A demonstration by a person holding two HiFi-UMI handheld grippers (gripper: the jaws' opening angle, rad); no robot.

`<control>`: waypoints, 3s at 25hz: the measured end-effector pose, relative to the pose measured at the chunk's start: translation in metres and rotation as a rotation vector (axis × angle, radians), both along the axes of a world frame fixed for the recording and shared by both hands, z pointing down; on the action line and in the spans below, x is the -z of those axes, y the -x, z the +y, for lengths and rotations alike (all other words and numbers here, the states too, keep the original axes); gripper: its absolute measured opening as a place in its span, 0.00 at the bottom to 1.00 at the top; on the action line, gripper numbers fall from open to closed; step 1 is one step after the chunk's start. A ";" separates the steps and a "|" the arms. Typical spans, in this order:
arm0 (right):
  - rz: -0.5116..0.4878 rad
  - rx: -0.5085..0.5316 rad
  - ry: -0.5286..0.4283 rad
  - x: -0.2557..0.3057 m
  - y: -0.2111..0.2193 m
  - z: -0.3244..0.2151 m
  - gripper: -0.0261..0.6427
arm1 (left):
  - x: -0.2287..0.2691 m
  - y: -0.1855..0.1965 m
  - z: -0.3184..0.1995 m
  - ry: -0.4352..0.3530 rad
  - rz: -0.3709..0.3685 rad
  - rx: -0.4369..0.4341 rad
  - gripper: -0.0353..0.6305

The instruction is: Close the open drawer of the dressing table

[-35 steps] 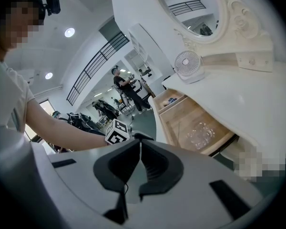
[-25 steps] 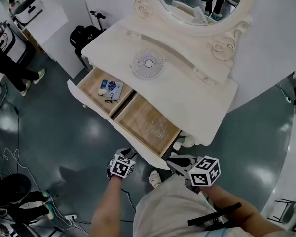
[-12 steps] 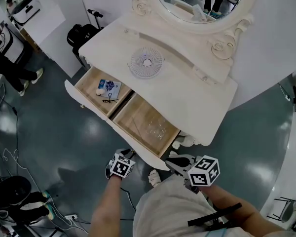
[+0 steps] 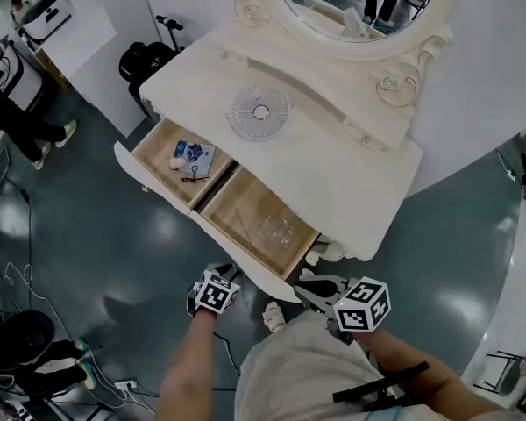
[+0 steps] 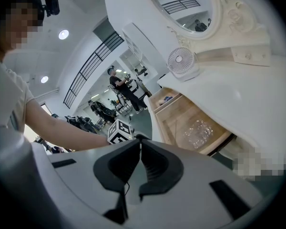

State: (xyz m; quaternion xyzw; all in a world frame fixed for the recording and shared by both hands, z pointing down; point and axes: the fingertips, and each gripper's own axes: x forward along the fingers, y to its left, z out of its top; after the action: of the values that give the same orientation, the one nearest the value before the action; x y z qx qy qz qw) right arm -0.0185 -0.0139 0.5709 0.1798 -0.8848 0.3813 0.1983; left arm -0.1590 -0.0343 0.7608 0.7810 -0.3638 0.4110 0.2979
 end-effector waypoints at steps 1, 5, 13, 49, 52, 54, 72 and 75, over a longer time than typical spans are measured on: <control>-0.001 -0.001 0.001 0.000 0.000 0.000 0.07 | 0.000 -0.001 -0.001 0.001 0.000 0.000 0.25; 0.000 -0.007 0.007 -0.002 -0.004 -0.001 0.07 | 0.000 -0.003 -0.003 0.007 -0.003 -0.001 0.25; 0.002 -0.019 0.007 -0.003 -0.012 -0.007 0.07 | 0.002 -0.010 -0.013 -0.003 -0.003 -0.002 0.24; 0.017 -0.064 0.032 -0.014 -0.034 -0.035 0.07 | -0.001 -0.042 -0.060 0.021 0.014 -0.018 0.24; 0.016 -0.064 0.034 -0.013 -0.034 -0.037 0.07 | -0.001 -0.044 -0.063 0.018 0.018 -0.017 0.24; 0.017 -0.066 0.036 -0.013 -0.035 -0.038 0.07 | 0.000 -0.045 -0.066 0.010 0.022 -0.019 0.24; 0.022 -0.080 0.044 -0.016 -0.050 -0.047 0.07 | 0.000 -0.058 -0.085 0.004 0.026 -0.016 0.24; 0.023 -0.083 0.045 -0.016 -0.052 -0.049 0.07 | 0.000 -0.060 -0.087 0.008 0.028 -0.011 0.24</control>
State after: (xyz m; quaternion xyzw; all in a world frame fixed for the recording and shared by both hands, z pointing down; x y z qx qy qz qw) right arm 0.0336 -0.0628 0.5868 0.2161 -0.8656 0.4067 0.1966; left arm -0.0989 -0.1217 0.7605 0.7874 -0.3535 0.4032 0.3039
